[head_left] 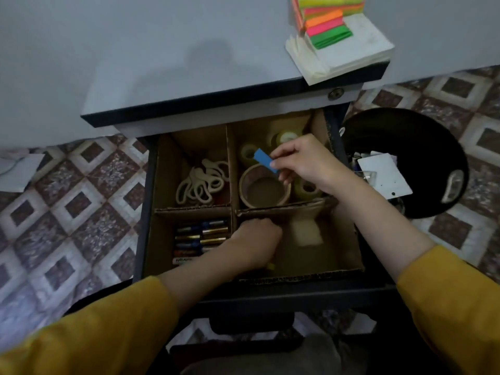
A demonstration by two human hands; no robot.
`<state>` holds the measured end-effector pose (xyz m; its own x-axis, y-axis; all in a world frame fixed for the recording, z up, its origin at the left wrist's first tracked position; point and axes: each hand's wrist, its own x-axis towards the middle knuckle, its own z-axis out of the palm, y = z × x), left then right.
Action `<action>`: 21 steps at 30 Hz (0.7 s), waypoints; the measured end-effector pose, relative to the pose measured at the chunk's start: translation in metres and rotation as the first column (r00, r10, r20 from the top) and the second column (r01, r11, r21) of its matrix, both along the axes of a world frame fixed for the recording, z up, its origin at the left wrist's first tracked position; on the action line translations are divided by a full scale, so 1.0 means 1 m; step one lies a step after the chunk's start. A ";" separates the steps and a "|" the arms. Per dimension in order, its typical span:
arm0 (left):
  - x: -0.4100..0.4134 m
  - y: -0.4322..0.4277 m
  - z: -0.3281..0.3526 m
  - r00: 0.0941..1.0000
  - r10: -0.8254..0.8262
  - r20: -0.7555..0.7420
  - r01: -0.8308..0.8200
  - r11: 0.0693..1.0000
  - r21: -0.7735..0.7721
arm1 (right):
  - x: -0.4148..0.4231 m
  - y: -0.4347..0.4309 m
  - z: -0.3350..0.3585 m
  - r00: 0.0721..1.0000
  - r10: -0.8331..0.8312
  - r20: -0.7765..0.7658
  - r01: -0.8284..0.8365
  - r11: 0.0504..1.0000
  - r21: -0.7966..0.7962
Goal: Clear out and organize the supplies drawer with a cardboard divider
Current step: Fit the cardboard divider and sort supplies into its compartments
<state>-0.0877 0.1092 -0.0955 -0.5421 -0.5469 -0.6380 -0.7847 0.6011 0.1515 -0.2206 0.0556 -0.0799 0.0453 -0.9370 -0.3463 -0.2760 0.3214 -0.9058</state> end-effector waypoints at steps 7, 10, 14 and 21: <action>-0.003 -0.001 -0.006 0.995 0.067 0.068 -0.069 0.997 0.033 | -0.001 0.000 -0.002 0.998 0.011 -0.060 -0.011 1.000 -0.009; -0.002 0.000 -0.005 0.996 0.061 0.072 -0.065 0.996 0.054 | -0.004 -0.003 -0.001 0.998 -0.007 -0.068 0.005 1.000 -0.022; -0.003 0.000 -0.003 0.996 0.060 0.068 -0.066 0.994 0.091 | -0.005 -0.003 -0.005 0.995 -0.001 -0.100 0.001 1.000 -0.003; -0.001 0.000 0.002 0.997 -0.013 0.079 0.006 0.997 0.079 | -0.005 -0.006 -0.005 0.997 0.013 -0.072 -0.012 1.000 0.011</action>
